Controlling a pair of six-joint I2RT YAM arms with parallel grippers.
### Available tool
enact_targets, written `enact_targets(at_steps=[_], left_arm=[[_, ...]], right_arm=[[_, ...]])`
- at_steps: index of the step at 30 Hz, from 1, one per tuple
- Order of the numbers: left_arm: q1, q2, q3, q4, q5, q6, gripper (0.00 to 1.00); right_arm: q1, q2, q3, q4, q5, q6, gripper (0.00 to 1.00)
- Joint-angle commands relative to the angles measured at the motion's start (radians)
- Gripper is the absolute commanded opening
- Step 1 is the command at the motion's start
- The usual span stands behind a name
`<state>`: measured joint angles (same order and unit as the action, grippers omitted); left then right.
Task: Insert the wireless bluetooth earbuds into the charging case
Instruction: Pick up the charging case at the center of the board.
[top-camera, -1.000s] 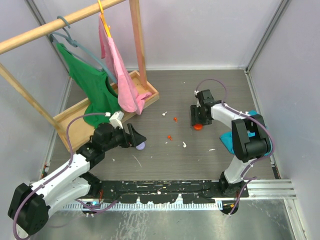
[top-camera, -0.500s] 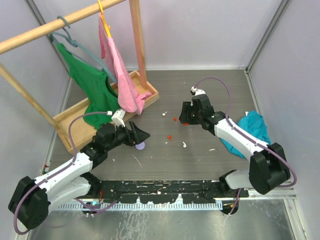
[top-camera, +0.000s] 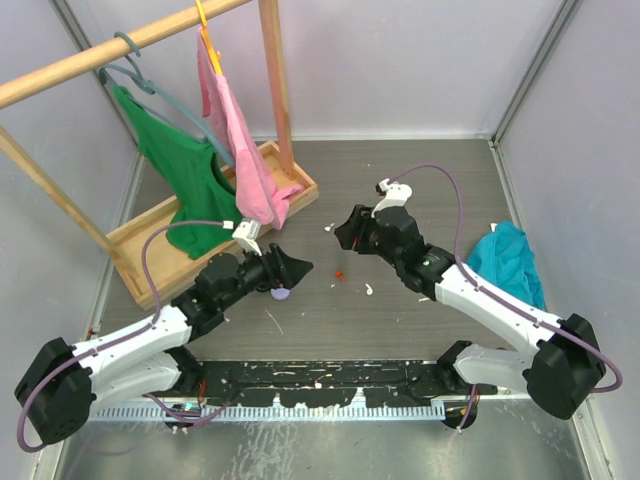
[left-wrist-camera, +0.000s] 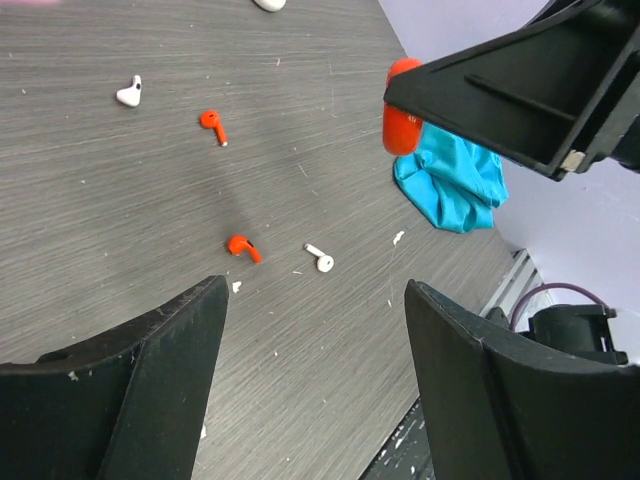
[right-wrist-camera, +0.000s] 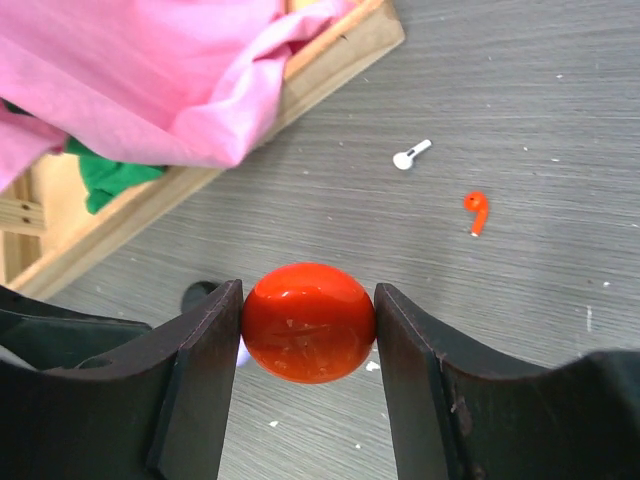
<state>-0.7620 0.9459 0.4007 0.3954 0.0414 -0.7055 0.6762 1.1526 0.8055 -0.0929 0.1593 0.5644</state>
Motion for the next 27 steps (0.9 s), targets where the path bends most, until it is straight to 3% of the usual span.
enact_targets(at_steps=[1,9,27], left_arm=[[-0.036,0.028,0.038,0.132,-0.075,0.081,0.73],[-0.079,0.117,0.065,0.271,-0.081,0.124,0.70],[-0.098,0.235,0.070,0.485,-0.147,0.150,0.57]], right_arm=[[0.047,-0.047,-0.014,0.144,0.066,0.074,0.46],[0.148,-0.086,-0.080,0.278,0.165,0.136,0.46],[0.243,-0.074,-0.111,0.369,0.216,0.170,0.45]])
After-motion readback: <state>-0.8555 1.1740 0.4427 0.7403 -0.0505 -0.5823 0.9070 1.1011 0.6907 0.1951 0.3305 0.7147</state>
